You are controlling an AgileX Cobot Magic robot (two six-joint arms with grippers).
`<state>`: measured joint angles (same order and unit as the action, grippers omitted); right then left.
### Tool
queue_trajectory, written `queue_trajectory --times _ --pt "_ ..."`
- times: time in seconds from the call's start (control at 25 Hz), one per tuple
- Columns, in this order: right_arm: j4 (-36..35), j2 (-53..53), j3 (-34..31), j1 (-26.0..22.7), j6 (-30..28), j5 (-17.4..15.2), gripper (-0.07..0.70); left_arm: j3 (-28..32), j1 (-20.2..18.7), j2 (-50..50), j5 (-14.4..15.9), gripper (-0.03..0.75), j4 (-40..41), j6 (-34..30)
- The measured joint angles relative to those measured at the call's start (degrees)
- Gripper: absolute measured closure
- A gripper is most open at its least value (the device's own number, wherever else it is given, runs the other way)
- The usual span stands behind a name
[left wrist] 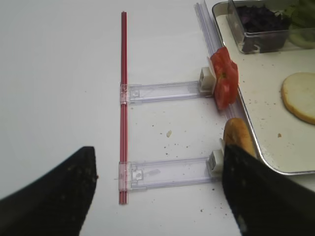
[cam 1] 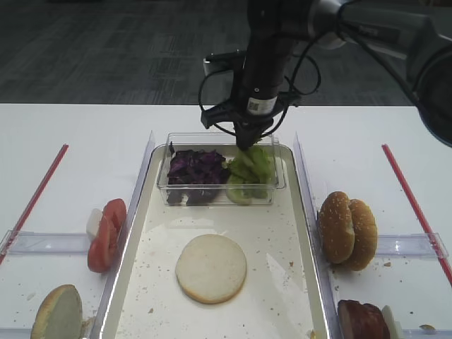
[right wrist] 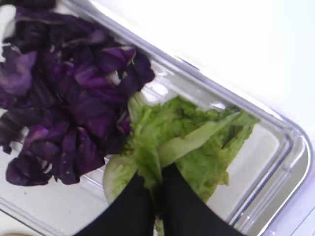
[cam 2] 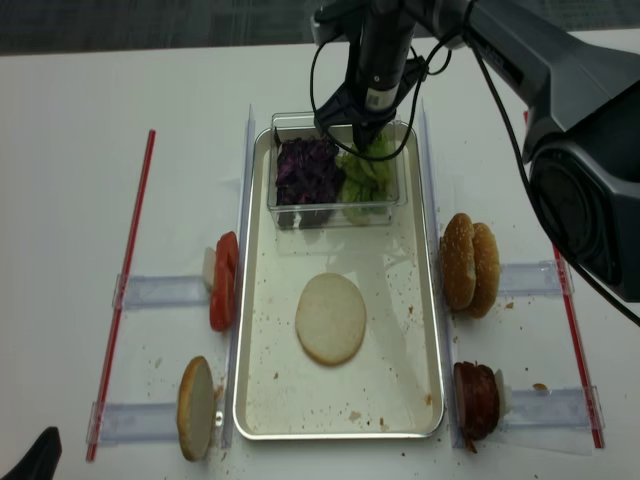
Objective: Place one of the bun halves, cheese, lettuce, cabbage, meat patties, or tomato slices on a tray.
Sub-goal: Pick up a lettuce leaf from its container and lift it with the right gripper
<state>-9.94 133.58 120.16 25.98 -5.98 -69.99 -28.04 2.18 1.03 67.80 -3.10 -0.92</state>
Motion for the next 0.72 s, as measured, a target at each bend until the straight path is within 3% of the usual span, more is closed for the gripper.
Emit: queue_trajectory --times 0.72 --pt "-5.28 -3.03 2.26 0.10 3.20 -0.72 0.578 0.00 0.00 0.00 0.00 0.223 0.00 0.00"
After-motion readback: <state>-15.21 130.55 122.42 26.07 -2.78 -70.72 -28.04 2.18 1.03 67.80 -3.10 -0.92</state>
